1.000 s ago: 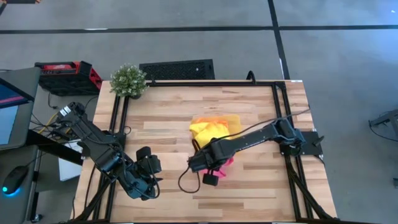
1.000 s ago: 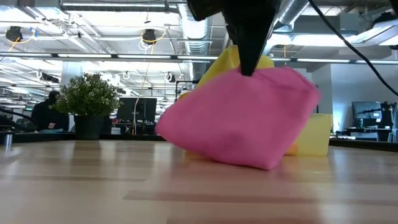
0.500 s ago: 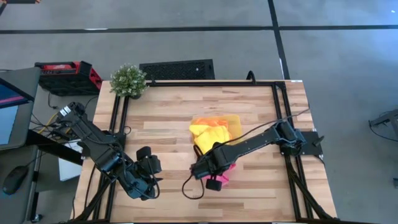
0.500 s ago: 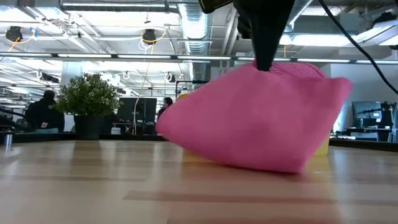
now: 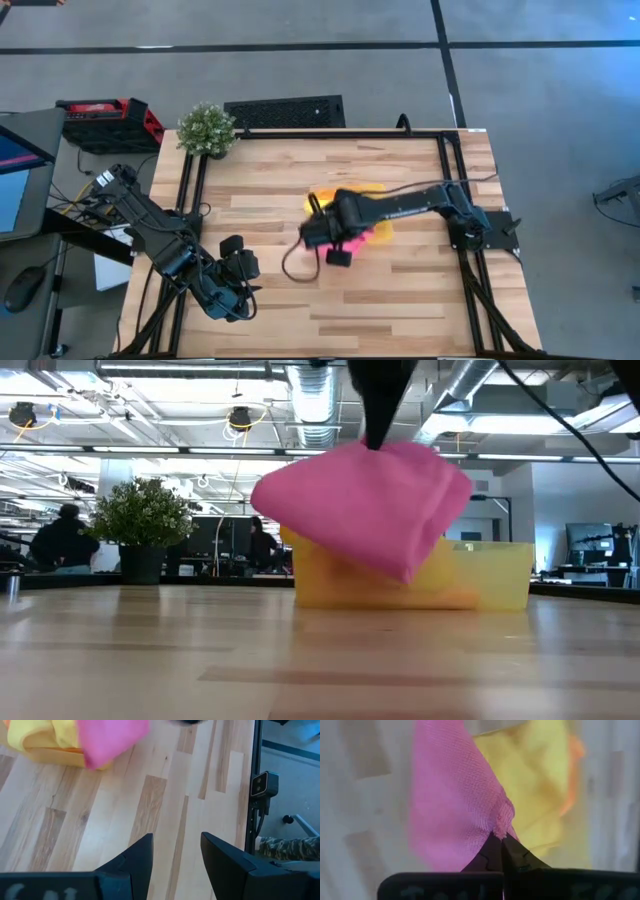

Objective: Fold microfiber towels
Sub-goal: Put the folded pink microfiber towel into the yellow bin, then return to Home Position

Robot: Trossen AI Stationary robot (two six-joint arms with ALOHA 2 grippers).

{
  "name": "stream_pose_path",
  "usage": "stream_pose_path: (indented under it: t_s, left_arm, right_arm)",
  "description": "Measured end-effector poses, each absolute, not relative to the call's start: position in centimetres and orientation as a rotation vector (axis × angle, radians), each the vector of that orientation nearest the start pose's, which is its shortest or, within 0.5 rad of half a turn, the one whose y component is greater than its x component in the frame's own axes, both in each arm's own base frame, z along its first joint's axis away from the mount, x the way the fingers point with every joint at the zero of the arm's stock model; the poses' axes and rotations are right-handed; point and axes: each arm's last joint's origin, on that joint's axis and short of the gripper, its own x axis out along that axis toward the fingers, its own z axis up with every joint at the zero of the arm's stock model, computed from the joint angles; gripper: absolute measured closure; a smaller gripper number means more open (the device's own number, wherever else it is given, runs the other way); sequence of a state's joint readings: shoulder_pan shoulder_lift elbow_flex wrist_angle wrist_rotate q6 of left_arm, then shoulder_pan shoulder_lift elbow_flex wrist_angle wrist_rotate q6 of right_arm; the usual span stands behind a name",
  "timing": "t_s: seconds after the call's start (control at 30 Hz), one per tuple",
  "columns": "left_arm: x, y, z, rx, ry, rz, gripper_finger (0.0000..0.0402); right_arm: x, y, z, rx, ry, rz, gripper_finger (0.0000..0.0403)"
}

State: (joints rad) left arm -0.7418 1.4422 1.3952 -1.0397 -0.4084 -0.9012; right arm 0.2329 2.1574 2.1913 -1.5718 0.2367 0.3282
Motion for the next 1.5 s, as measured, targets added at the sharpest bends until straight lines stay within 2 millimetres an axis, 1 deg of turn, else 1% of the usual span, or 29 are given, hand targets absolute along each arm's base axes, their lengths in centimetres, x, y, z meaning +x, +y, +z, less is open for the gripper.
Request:
stream_pose_path:
  t_s: [0.23,0.37,0.47,0.57,0.73,0.97,1.23,1.3,1.33,1.4,1.5]
  left_arm:
    - [21.3,-17.9,33.0,-0.236,0.936,0.133,0.0245]
    - [21.3,-17.9,33.0,-0.232,0.929,0.139,0.0245]
    - [21.3,-17.9,33.1,-0.231,0.926,0.142,0.0245]
    - [21.3,-17.9,33.1,-0.231,0.926,0.142,0.0245]
    - [21.3,-17.9,33.1,-0.230,0.927,0.142,0.0245]
    - [21.3,-17.9,33.0,-0.230,0.927,0.142,0.0245]
    - [21.2,-17.9,33.0,-0.264,0.945,0.139,0.0245]
    - [21.2,-17.9,33.0,-0.260,0.944,0.145,0.0247]
    - [21.2,-17.8,33.0,-0.256,0.943,0.152,0.0251]
    - [21.2,-17.6,32.9,-0.245,0.947,0.167,0.0266]
    - [21.2,-17.3,33.1,-0.234,0.939,0.167,0.0306]
  right_arm:
    - [41.1,3.9,29.6,-0.156,1.478,-0.301,0.0401]
    - [41.2,1.3,29.6,-0.139,1.490,-0.333,0.0401]
    - [41.3,-0.3,29.5,-0.124,1.507,-0.315,0.0397]
    - [41.3,-1.2,29.1,-0.066,1.529,-0.282,0.0385]
    - [41.3,-1.9,29.0,-0.015,1.537,-0.260,0.0356]
    - [41.3,-1.9,29.0,0.007,1.539,-0.241,0.0316]
    - [41.3,-1.6,29.0,0.007,1.537,-0.247,0.0231]
    - [41.3,-1.6,29.0,0.034,1.533,-0.273,0.0219]
    - [41.3,-1.5,29.0,0.044,1.532,-0.279,0.0219]
    - [41.3,-1.2,29.2,0.061,1.530,-0.258,0.0234]
    - [41.1,0.1,29.5,0.041,1.523,-0.225,0.0290]
